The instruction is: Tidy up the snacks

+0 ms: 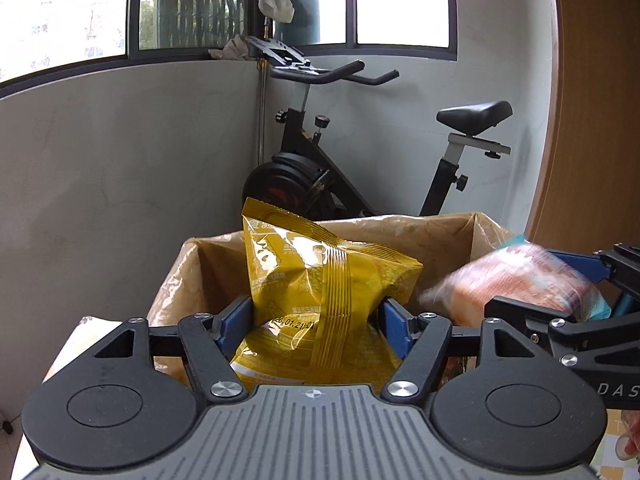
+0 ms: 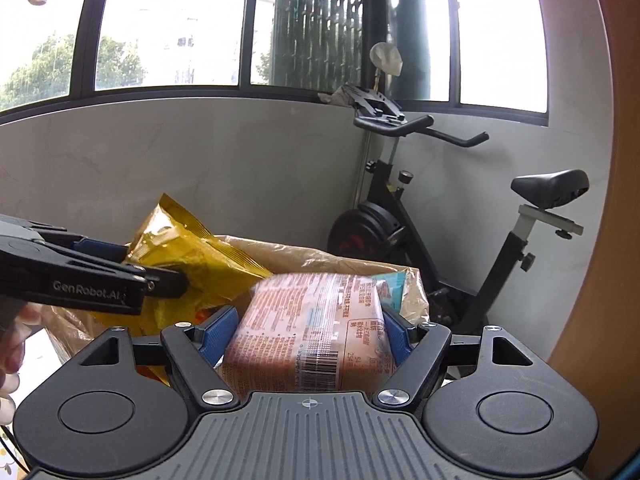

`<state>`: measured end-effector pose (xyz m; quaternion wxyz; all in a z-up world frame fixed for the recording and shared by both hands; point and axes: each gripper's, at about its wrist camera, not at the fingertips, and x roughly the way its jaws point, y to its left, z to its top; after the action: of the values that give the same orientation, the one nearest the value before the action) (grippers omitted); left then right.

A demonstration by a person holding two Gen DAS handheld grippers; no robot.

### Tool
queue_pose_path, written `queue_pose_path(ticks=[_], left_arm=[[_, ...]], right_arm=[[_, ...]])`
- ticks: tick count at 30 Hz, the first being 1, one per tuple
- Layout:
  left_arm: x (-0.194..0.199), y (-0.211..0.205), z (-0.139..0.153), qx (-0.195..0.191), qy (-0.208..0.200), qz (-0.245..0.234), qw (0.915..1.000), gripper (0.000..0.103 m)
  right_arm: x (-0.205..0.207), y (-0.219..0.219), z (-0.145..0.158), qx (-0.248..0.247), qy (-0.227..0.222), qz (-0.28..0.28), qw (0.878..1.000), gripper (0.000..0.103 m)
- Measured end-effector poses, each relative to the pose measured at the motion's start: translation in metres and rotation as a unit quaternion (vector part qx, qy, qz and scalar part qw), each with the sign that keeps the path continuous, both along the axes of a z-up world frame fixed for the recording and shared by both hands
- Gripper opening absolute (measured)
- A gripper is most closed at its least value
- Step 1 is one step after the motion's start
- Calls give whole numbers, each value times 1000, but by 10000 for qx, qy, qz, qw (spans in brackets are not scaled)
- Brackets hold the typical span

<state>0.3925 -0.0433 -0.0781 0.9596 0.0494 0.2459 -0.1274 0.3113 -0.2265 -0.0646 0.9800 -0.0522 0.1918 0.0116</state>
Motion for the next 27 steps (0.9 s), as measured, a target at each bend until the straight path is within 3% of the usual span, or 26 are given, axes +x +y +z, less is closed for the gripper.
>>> queue_pose_path(ticks=[2, 5, 17, 27], left_arm=[[2, 5, 0, -162, 50, -29, 9999, 88], [-4, 13, 6, -310, -106, 18, 9995, 92], [-59, 40, 27, -421, -493, -196, 9977, 92], [-101, 81, 34, -695, -550, 2, 9961, 91]], right_arm=[[-2, -1, 1, 91, -5, -18, 10000, 82], [-6, -6, 0, 187, -9, -25, 9998, 82], [-45, -9, 8, 470, -34, 6, 9989, 79], [-85, -15, 15, 654, -205, 27, 9976, 78]])
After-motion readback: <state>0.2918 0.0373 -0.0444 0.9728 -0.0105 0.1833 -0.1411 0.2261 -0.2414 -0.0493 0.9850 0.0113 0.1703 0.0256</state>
